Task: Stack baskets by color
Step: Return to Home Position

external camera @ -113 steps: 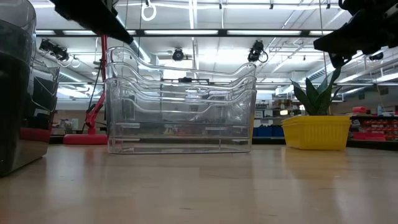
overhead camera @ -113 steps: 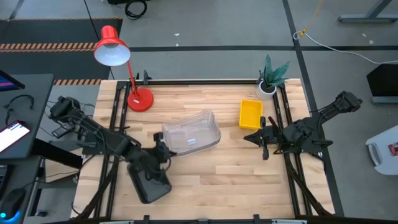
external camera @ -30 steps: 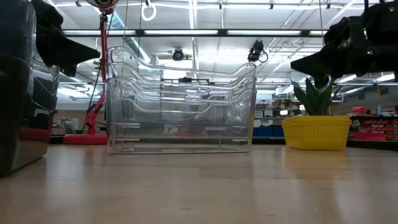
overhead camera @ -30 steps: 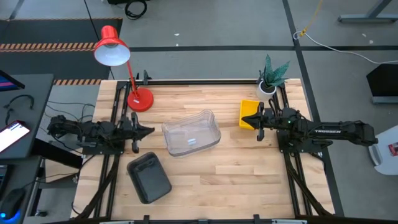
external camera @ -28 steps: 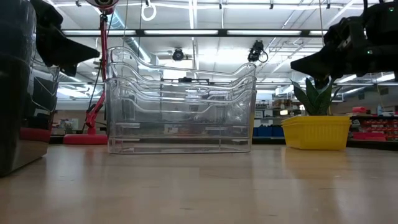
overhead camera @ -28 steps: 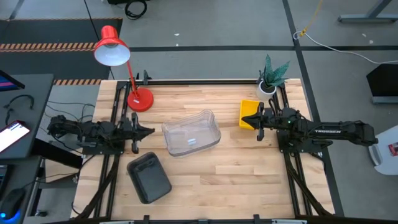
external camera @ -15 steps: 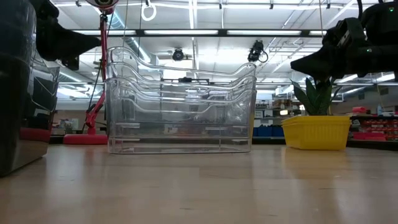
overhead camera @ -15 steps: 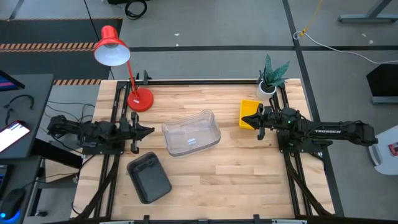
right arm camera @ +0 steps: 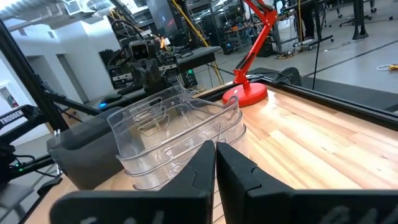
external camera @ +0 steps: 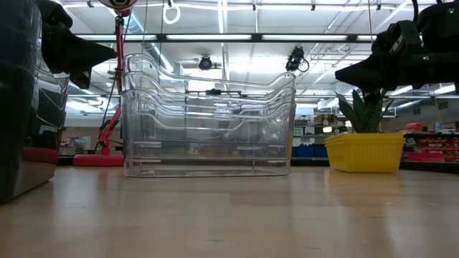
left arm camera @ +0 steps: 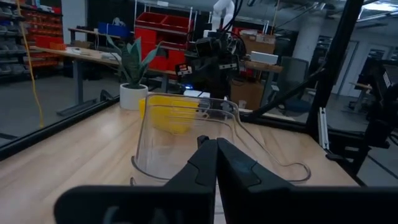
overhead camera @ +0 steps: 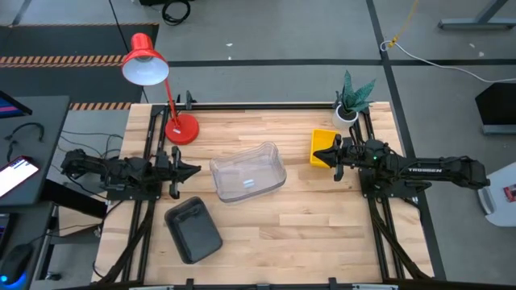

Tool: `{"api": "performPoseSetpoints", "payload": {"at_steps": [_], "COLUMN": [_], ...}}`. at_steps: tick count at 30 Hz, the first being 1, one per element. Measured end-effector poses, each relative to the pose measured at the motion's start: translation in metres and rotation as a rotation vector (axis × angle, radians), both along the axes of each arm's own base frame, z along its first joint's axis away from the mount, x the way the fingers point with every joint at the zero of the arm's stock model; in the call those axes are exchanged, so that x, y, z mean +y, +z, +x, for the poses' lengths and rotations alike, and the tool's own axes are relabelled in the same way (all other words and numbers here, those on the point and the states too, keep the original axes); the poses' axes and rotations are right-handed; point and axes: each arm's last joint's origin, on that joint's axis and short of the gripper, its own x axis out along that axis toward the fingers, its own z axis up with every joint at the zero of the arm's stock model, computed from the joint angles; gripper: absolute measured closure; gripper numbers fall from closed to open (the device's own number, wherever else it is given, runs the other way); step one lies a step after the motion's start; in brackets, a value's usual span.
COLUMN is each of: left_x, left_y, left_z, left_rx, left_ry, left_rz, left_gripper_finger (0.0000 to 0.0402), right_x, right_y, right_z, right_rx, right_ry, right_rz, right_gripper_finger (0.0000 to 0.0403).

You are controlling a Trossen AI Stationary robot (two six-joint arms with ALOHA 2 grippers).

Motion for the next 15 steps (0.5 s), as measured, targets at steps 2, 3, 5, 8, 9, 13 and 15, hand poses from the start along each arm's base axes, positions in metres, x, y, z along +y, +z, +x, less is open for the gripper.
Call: {"api": "performPoseSetpoints", "payload": {"at_steps": [2, 3, 5, 8, 9, 13, 15], "left_x": [0.0000, 0.0000, 0.0000, 0.0000, 0.0000, 0.0000, 0.0000], "left_y": [0.0000, 0.0000, 0.0000, 0.0000, 0.0000, -0.0001, -0.0001], "left_z": [0.0000, 0.0000, 0.0000, 0.0000, 0.0000, 0.0000, 0.0000], "left_rx": [0.000, 0.000, 0.000, 0.000, 0.000, 0.000, 0.000], "left_ry": [0.000, 0.000, 0.000, 0.000, 0.000, 0.000, 0.000], "left_rz": [0.000, 0.000, 0.000, 0.000, 0.000, 0.000, 0.000], "left_gripper_finger": [0.0391, 0.0391, 0.0388, 0.0381, 0.0378, 0.0373, 0.0373], "right_x": [0.0000, 0.0000, 0.0000, 0.0000, 0.0000, 0.0000, 0.0000], "right_y": [0.0000, 0.0000, 0.0000, 0.0000, 0.0000, 0.0000, 0.0000], "right_z": [0.0000, 0.0000, 0.0000, 0.0000, 0.0000, 0.0000, 0.0000], "right_rx": [0.000, 0.000, 0.000, 0.000, 0.000, 0.000, 0.000], "right_ry": [0.000, 0.000, 0.000, 0.000, 0.000, 0.000, 0.000], "right_rz": [0.000, -0.001, -0.001, -0.001, -0.001, -0.001, -0.001], "right_gripper_finger": [0.0382, 0.0381, 0.0381, 0.0380, 0.0380, 0.0380, 0.0380]}}
